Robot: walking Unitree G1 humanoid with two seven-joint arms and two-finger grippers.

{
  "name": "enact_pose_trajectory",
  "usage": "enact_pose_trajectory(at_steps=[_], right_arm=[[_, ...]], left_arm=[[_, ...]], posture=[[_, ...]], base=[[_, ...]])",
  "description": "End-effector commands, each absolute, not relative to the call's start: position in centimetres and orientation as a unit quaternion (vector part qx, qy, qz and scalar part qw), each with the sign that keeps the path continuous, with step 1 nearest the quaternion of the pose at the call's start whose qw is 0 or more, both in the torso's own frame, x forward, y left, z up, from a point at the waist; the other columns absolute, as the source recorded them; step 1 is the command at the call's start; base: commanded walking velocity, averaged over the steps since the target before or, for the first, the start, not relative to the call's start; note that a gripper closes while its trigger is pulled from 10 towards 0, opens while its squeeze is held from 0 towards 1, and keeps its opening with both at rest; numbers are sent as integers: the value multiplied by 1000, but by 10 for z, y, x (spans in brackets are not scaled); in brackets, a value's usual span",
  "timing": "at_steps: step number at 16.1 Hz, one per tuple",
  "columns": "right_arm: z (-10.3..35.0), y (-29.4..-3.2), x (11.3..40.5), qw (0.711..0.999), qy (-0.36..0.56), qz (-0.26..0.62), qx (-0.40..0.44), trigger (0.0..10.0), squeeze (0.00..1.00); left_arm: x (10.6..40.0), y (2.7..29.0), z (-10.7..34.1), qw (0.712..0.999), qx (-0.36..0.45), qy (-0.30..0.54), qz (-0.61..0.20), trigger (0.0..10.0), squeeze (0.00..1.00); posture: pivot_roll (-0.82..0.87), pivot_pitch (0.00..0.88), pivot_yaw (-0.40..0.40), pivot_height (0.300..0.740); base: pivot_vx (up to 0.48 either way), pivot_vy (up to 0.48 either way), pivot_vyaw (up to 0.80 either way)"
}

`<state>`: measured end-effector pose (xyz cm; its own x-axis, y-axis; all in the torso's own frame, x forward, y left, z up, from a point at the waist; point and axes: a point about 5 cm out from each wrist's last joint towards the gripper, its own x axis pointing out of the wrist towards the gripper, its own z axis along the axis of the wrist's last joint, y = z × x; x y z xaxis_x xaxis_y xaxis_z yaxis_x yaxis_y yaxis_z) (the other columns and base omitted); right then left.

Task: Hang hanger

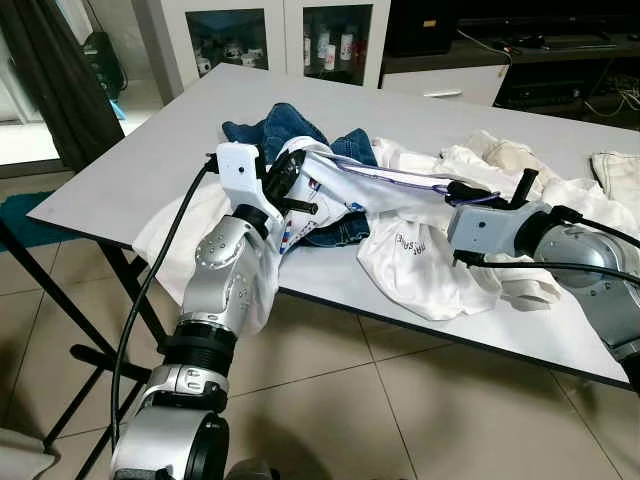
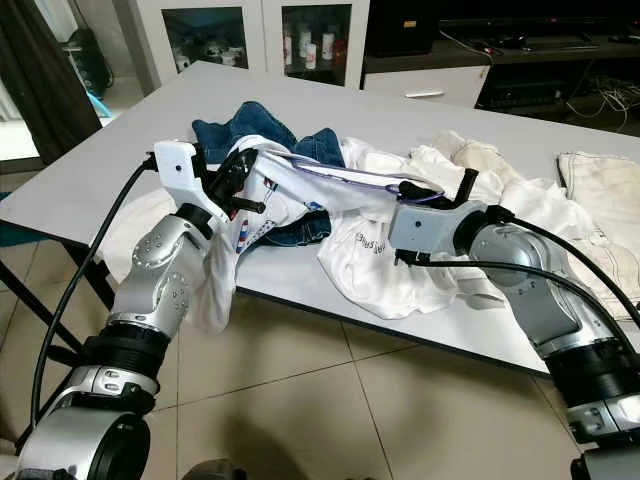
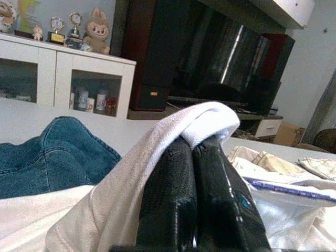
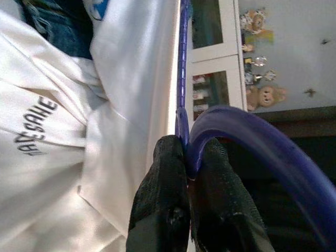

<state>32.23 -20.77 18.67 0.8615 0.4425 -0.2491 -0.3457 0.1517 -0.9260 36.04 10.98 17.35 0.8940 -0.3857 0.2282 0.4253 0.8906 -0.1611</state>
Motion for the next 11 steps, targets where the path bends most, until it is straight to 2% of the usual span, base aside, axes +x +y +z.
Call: enact_pose_trajectory(at_steps=[1, 3, 5, 7, 8, 11], right_arm=[[188, -228, 320, 761, -10, 236, -604, 0, 0], [192, -238, 321, 763, -3, 208, -612, 0, 0], [196, -236, 324, 763, -9, 199, -615, 0, 0], [202, -211, 328, 789, -47, 221, -571, 0, 0], [207, -199, 328, 815, -69, 232, -527, 0, 0], [216, -199, 329, 836, -83, 232, -491, 0, 0]], left_arm=[[361, 121, 185, 968, -103, -115, -196, 0, 0], [360, 127, 185, 969, -104, -114, -193, 0, 0], [359, 128, 185, 969, -107, -113, -192, 0, 0], [358, 121, 187, 967, -105, -114, -204, 0, 0], [357, 116, 186, 966, -98, -110, -212, 0, 0], [353, 111, 178, 967, -95, -95, -218, 0, 0]], posture=[[143, 0, 12, 740], [143, 0, 12, 740], [141, 0, 15, 740], [147, 0, 12, 740], [147, 0, 12, 740], [150, 0, 9, 740]], base=[[0, 0, 0], [0, 0, 0], [0, 0, 0], [0, 0, 0], [0, 0, 0], [0, 0, 0]])
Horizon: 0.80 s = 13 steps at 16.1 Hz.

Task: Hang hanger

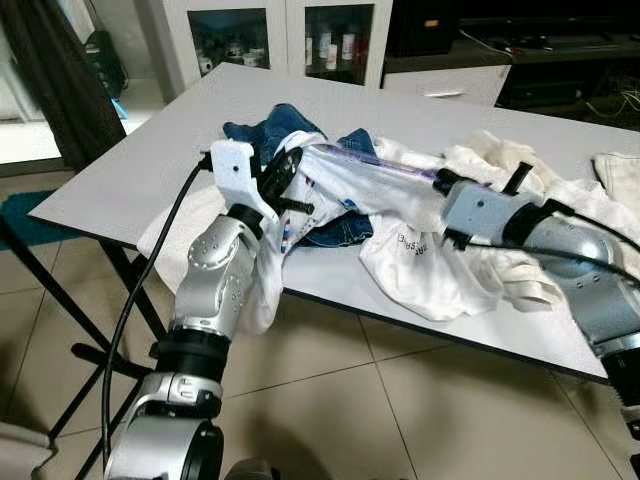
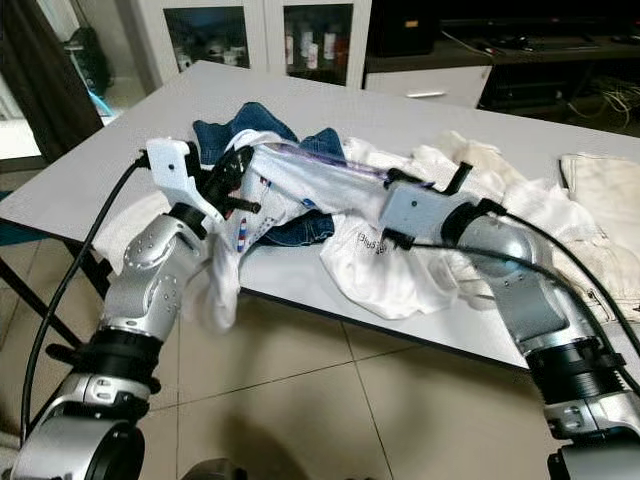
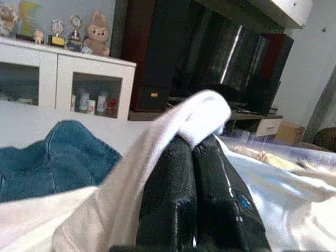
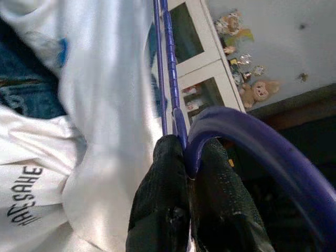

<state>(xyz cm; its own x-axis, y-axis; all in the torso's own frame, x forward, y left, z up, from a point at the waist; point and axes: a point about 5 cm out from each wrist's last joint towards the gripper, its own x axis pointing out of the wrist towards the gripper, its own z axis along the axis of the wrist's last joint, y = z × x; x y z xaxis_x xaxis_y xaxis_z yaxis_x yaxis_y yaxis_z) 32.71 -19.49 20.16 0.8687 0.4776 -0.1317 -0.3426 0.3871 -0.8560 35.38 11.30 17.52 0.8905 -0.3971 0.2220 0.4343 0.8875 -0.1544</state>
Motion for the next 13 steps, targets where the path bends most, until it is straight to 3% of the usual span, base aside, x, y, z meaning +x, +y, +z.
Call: enact_pose_trajectory(at_steps=[1, 6, 10, 13], right_arm=[[217, -197, 327, 838, -85, 242, -482, 0, 0], [215, -204, 317, 843, -78, 274, -456, 0, 0], [206, -214, 305, 805, -44, 316, -499, 0, 0], [200, -219, 306, 793, -30, 313, -522, 0, 0]], left_arm=[[352, 111, 176, 967, -93, -91, -218, 0, 0], [354, 115, 174, 970, -86, -86, -211, 0, 0], [356, 119, 176, 971, -84, -87, -204, 0, 0], [356, 122, 178, 972, -85, -93, -199, 0, 0]], posture=[[150, 0, 9, 740], [144, 0, 10, 740], [140, 0, 12, 740], [140, 0, 12, 740]], base=[[0, 0, 0], [0, 0, 0], [0, 0, 0], [0, 0, 0]])
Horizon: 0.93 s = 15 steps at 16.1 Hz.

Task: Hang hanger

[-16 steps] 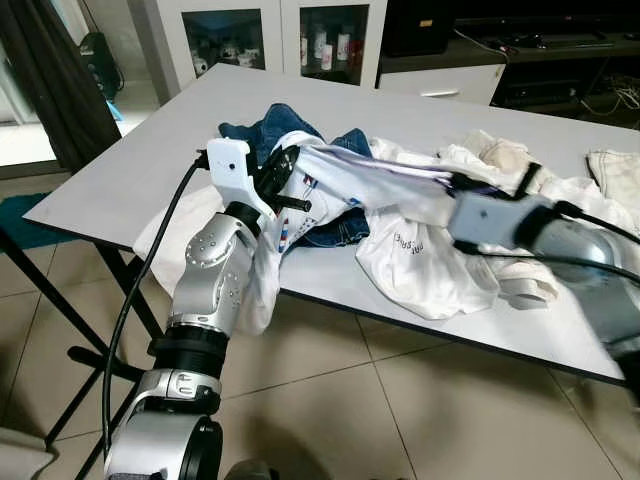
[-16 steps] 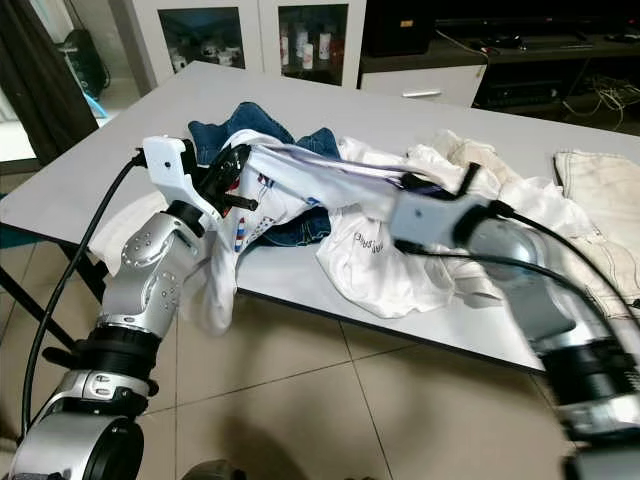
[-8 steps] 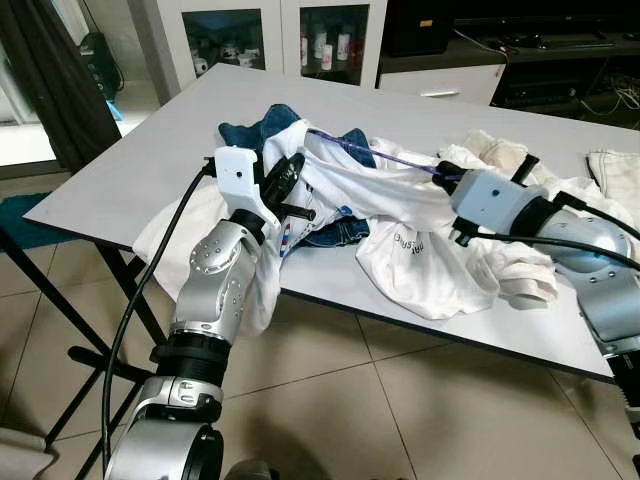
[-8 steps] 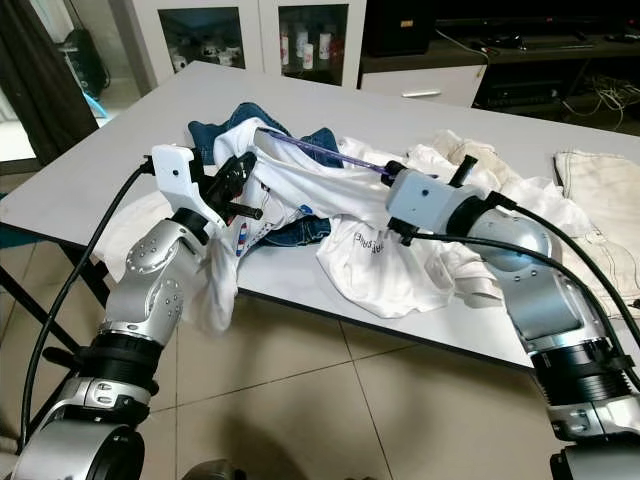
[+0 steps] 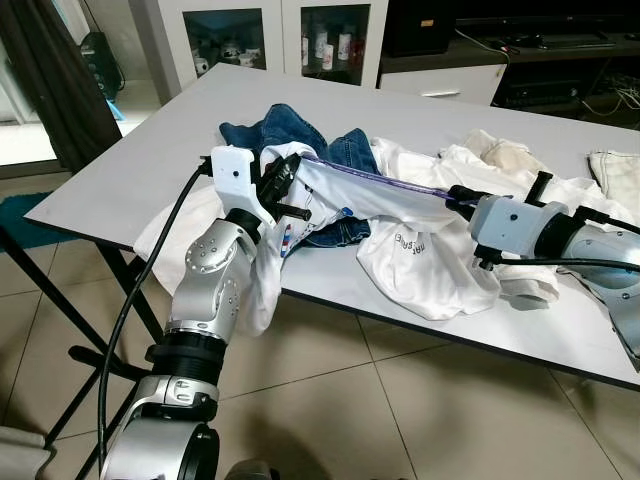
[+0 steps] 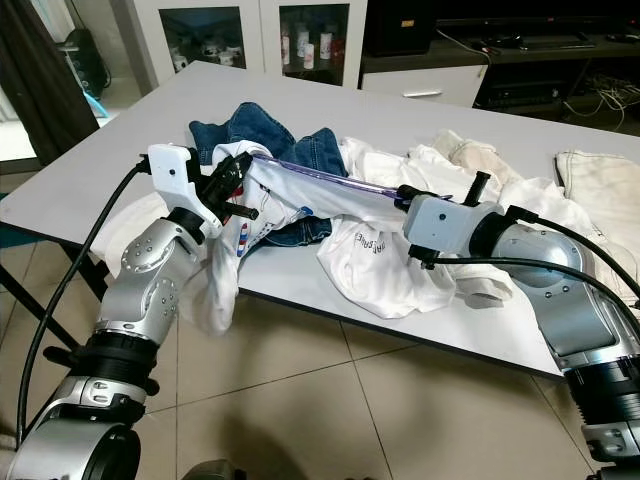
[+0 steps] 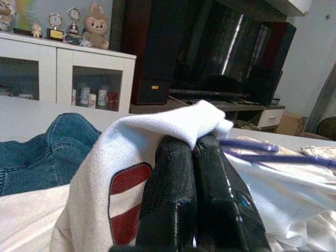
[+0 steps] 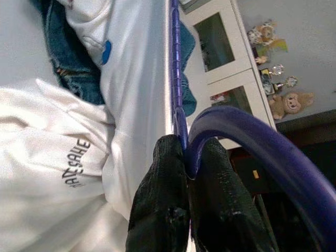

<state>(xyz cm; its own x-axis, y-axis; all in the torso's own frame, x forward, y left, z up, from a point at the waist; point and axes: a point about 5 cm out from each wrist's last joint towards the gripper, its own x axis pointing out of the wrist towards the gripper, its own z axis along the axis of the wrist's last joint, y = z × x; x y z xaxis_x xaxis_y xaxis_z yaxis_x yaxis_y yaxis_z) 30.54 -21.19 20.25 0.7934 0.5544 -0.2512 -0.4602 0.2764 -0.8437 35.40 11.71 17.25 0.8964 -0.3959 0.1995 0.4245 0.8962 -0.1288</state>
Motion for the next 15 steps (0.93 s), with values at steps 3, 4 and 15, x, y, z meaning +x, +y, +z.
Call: enact_pose_trajectory(at_steps=[3, 4, 15], right_arm=[[206, -217, 305, 806, -51, 319, -497, 0, 0], [208, -216, 305, 807, -55, 320, -493, 0, 0], [206, -219, 315, 875, -93, 266, -394, 0, 0]], left_arm=[[356, 129, 176, 974, -80, -90, -190, 0, 0], [356, 130, 175, 975, -78, -89, -188, 0, 0], [358, 125, 175, 975, -76, -89, -188, 0, 0]], posture=[[151, 0, 13, 740], [151, 0, 13, 740], [153, 0, 12, 740]], base=[[0, 0, 0], [0, 0, 0], [0, 0, 0]])
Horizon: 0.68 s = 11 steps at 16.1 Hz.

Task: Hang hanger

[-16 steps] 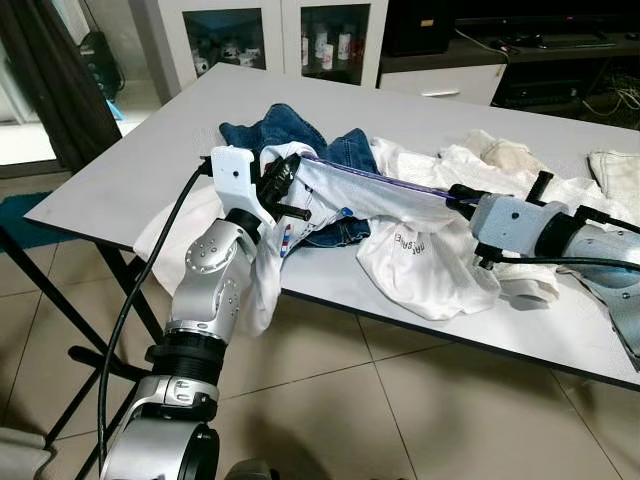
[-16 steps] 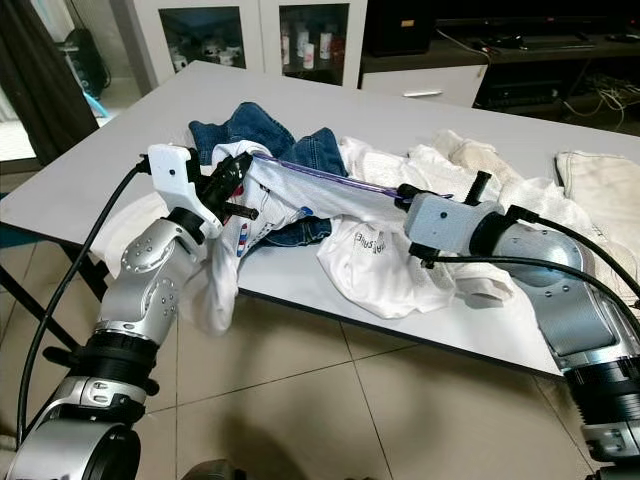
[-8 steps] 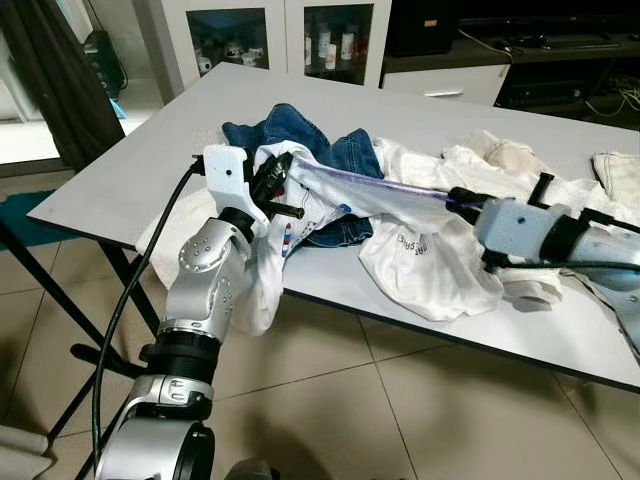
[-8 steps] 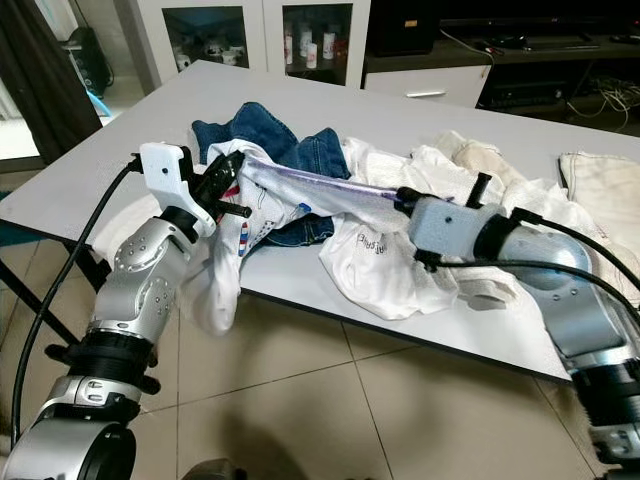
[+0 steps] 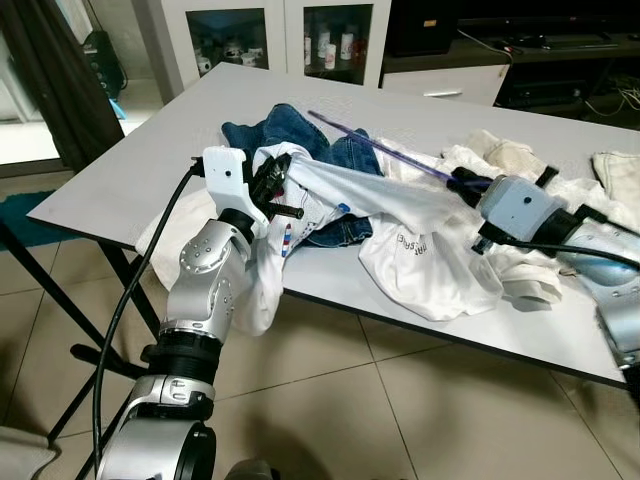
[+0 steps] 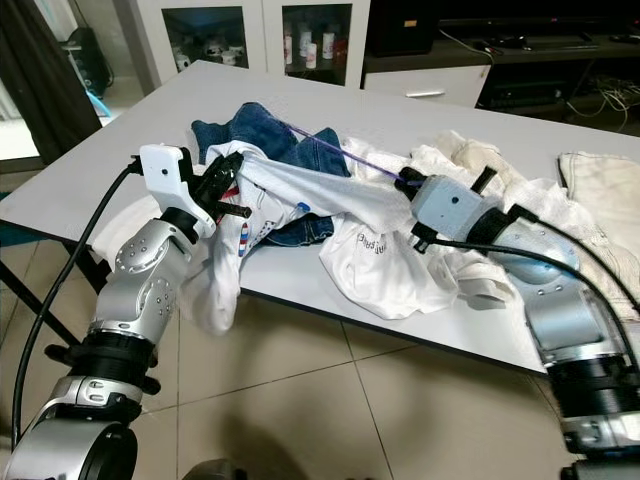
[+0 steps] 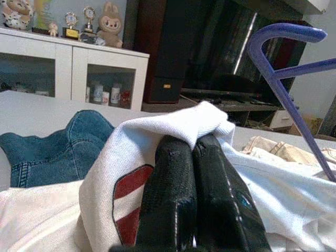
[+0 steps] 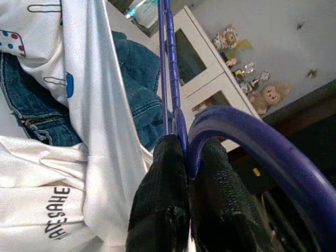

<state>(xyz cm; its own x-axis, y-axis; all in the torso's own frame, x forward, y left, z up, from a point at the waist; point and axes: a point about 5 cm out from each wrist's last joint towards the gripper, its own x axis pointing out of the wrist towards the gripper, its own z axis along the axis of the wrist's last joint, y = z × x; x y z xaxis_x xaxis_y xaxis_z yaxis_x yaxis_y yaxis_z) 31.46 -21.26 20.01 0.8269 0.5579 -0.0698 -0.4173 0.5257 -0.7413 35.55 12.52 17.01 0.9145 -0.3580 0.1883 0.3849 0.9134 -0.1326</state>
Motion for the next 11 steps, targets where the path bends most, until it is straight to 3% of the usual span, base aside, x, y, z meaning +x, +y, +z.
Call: enact_pose_trajectory(at_steps=[1, 8, 9, 11], right_arm=[[208, -217, 317, 884, -101, 259, -376, 0, 0], [223, -155, 343, 902, -169, 263, -299, 0, 0], [220, -144, 346, 902, -170, 267, -294, 0, 0], [221, -134, 349, 906, -180, 266, -276, 0, 0]], left_arm=[[357, 125, 174, 976, -76, -88, -186, 0, 0], [354, 94, 168, 970, -60, -82, -222, 0, 0], [352, 87, 164, 969, -55, -77, -226, 353, 0], [349, 80, 160, 969, -49, -72, -233, 3412, 0]], posture=[[153, 0, 12, 740], [154, 0, 2, 740], [158, 0, -3, 740], [159, 0, -4, 740]], base=[[0, 0, 0], [0, 0, 0], [0, 0, 0], [0, 0, 0]])
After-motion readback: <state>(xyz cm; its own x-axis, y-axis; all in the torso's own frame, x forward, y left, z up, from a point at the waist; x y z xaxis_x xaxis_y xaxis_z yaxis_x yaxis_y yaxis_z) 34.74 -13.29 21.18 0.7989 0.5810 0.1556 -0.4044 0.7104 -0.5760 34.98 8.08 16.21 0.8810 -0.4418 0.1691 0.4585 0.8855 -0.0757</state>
